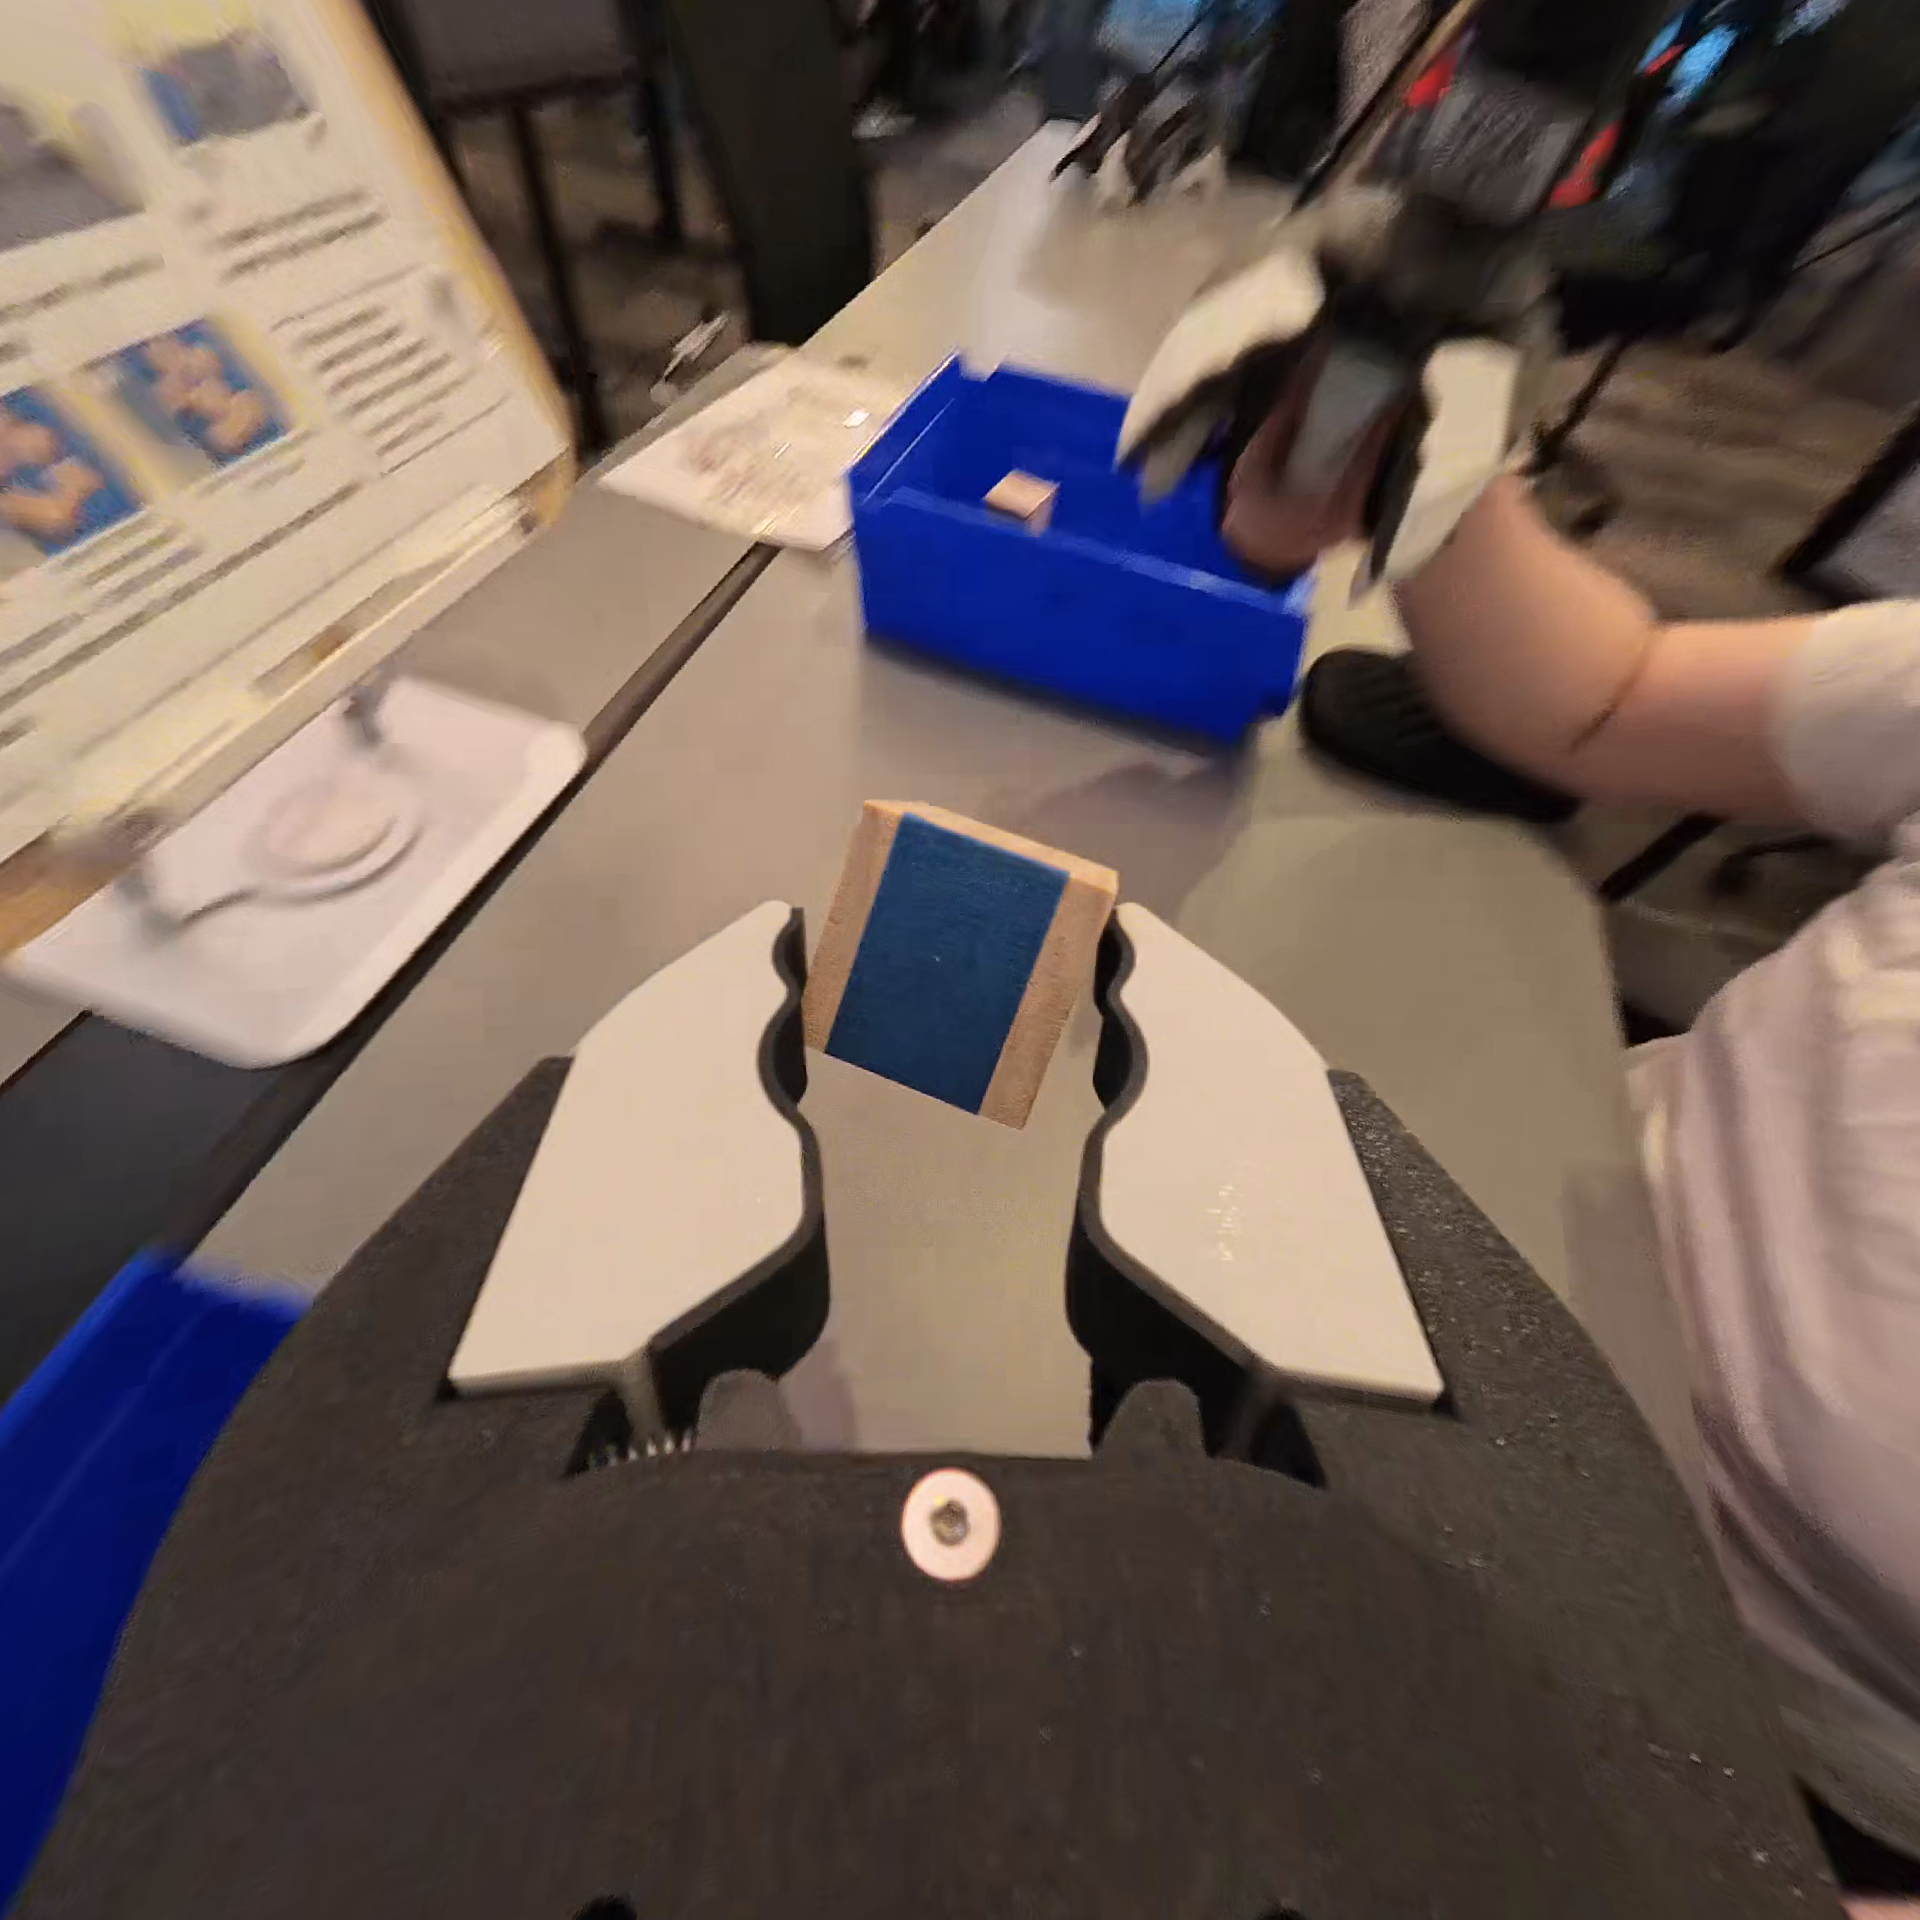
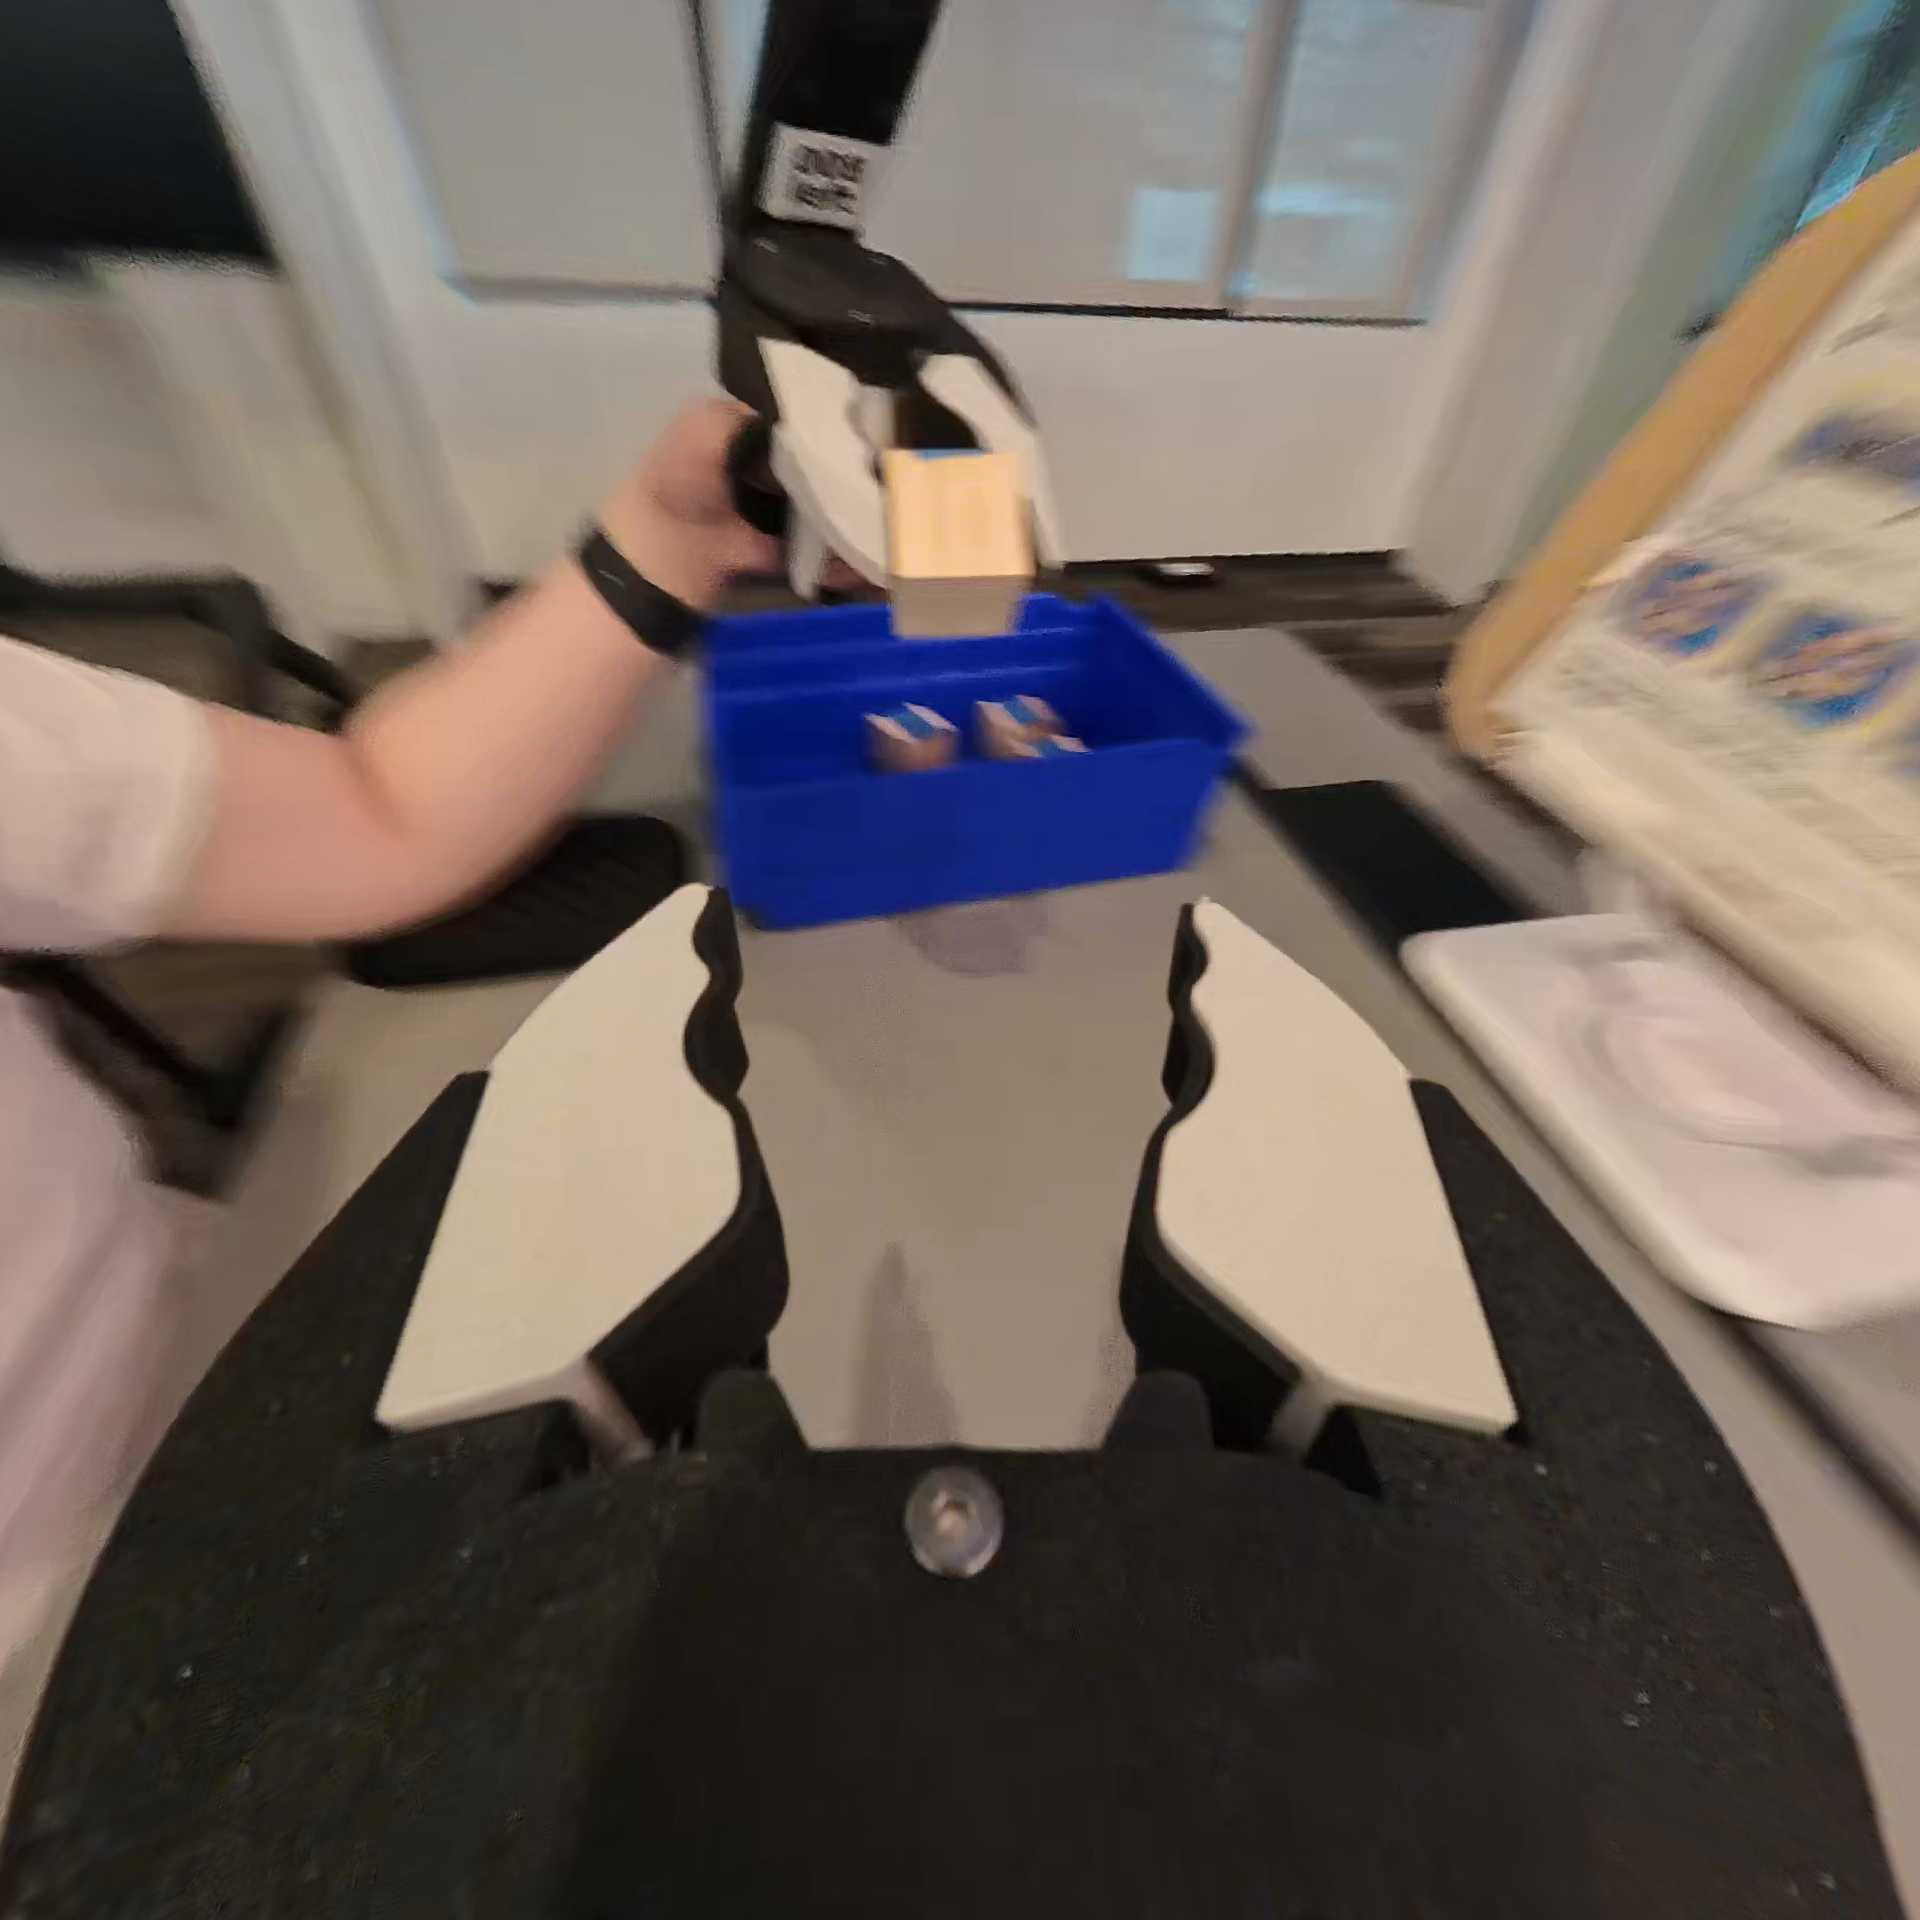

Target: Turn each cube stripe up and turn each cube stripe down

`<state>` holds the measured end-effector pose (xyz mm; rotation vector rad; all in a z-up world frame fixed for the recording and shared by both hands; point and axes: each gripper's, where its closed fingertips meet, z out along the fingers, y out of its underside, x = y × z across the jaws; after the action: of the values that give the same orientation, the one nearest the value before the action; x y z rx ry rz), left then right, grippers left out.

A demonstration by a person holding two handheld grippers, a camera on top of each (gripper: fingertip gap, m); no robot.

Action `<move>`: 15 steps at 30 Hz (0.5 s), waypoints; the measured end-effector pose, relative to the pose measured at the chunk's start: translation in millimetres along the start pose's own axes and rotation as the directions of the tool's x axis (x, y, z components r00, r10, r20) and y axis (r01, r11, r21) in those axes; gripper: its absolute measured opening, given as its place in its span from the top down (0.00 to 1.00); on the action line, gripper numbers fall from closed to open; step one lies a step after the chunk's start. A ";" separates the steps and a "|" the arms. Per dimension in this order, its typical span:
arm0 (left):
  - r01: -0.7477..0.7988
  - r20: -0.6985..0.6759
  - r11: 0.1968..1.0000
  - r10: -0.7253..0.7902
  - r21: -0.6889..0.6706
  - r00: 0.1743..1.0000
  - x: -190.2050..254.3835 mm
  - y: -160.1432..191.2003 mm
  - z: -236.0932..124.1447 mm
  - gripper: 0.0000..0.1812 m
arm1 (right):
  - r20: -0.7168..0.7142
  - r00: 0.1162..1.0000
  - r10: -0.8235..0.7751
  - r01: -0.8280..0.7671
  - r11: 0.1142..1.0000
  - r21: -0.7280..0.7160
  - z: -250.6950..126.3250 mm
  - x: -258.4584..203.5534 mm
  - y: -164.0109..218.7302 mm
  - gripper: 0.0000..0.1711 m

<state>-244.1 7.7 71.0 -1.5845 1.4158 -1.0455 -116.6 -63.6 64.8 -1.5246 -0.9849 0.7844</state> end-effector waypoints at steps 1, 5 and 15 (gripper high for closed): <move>-0.002 -0.043 1.000 0.003 0.026 0.999 10.5 -8.5 13.2 0.71 | 0.075 0.993 0.096 -0.098 0.995 0.014 10.5 -10.0 2.4 0.53; -0.063 -0.113 0.993 0.074 0.104 0.991 44.9 -31.5 55.0 0.71 | 0.354 0.837 0.417 -0.486 0.864 0.130 26.3 -28.0 -9.5 0.49; -0.236 -0.116 0.962 0.252 0.137 0.961 92.2 -42.4 91.3 0.71 | 0.668 0.443 0.598 -0.847 0.524 0.093 27.1 -38.8 -24.7 0.52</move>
<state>-138.9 -78.3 83.4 -1.2349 1.5605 -1.0818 -161.6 -85.6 83.1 -1.3093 -0.3930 2.0765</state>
